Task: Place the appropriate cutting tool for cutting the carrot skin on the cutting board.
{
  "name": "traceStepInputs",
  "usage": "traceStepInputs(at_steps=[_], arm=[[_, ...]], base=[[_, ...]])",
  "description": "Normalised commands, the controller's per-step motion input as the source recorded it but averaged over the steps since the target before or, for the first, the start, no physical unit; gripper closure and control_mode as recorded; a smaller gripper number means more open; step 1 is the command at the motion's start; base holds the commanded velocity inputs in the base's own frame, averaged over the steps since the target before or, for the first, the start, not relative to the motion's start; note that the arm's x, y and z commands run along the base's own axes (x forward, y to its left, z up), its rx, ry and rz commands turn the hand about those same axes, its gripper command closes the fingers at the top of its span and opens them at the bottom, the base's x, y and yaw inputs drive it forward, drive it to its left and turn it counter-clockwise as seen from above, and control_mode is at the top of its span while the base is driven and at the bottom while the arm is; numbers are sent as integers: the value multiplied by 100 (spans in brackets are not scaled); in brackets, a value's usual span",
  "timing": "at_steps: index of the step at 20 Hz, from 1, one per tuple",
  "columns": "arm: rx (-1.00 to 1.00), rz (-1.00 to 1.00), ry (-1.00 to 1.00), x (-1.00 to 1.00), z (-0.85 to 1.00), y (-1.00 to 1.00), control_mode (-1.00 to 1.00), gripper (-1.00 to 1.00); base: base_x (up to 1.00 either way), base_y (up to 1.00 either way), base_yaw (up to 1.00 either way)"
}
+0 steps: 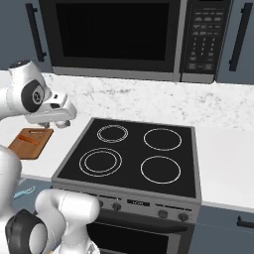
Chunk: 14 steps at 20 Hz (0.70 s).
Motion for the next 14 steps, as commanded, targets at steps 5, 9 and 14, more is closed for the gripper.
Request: traceStepInputs(at_steps=[5,9,14], arm=[[-19,-3,9,-45,-40,100,-100,-100],[-10,-3,7,-43,-66,100,-100,-100],[-1,-5,7,-42,-70,100,-100,-100]], base=[[0,0,0],[0,0,0],[0,0,0]])
